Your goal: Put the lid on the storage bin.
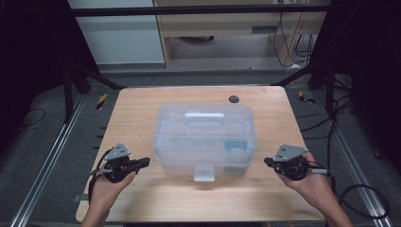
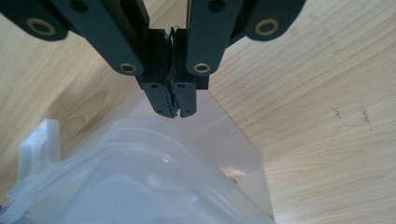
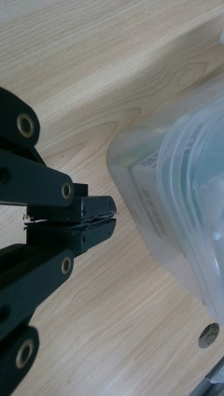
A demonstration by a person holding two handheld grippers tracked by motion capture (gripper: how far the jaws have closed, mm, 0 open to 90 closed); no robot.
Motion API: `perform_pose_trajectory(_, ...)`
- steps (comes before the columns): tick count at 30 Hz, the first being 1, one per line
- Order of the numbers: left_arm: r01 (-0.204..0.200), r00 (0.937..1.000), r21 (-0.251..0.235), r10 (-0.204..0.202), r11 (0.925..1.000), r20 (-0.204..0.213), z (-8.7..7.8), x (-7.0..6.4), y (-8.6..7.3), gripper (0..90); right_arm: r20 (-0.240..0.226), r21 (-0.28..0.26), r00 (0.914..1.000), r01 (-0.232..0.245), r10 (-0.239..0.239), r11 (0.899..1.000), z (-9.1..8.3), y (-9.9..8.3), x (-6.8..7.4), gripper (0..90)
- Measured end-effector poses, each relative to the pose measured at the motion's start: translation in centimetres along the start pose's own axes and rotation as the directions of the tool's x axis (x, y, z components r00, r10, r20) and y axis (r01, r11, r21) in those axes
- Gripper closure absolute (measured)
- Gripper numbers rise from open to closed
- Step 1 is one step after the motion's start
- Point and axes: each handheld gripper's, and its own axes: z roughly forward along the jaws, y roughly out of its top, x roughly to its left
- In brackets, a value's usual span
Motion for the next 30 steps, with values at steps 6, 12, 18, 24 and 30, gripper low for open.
perform_pose_trajectory(6, -0.039, 0.9917, 0.034, 0.043, 0.9987, -0.122, 0.6, 1.3, 0.1, 57.2, 0.019, 0.015, 0.9993, -0.032, 0.032, 0.999, 0.5, -0.4, -0.5, 83.8)
perform_pose_trajectory(12, -0.035, 0.9818, 0.116, 0.056, 0.9927, -0.182, 1.9, 3.1, -0.2, 20.2, 0.069, 0.020, 0.9952, -0.072, 0.070, 0.997, 1.2, -0.4, -1.4, 66.8)
perform_pose_trajectory(18, 0.005, 0.9765, 0.144, 0.027, 0.9896, -0.214, 2.5, 4.6, -0.8, 10.1, 0.151, 0.028, 0.9821, -0.119, 0.113, 0.993, 2.0, -0.8, -2.3, 36.6)
perform_pose_trajectory(24, 0.033, 0.9726, 0.171, 0.008, 0.9847, -0.232, 3.5, 6.3, -1.3, 4.7, 0.227, 0.012, 0.9304, -0.298, 0.287, 0.955, 3.5, -2.0, -3.7, 11.0)
perform_pose_trajectory(30, 0.062, 0.9684, 0.211, -0.008, 0.9755, -0.249, 5.4, 7.8, -2.0, 4.4, 0.249, -0.025, 0.8508, -0.472, 0.463, 0.881, 5.9, -3.8, -6.3, 6.7)
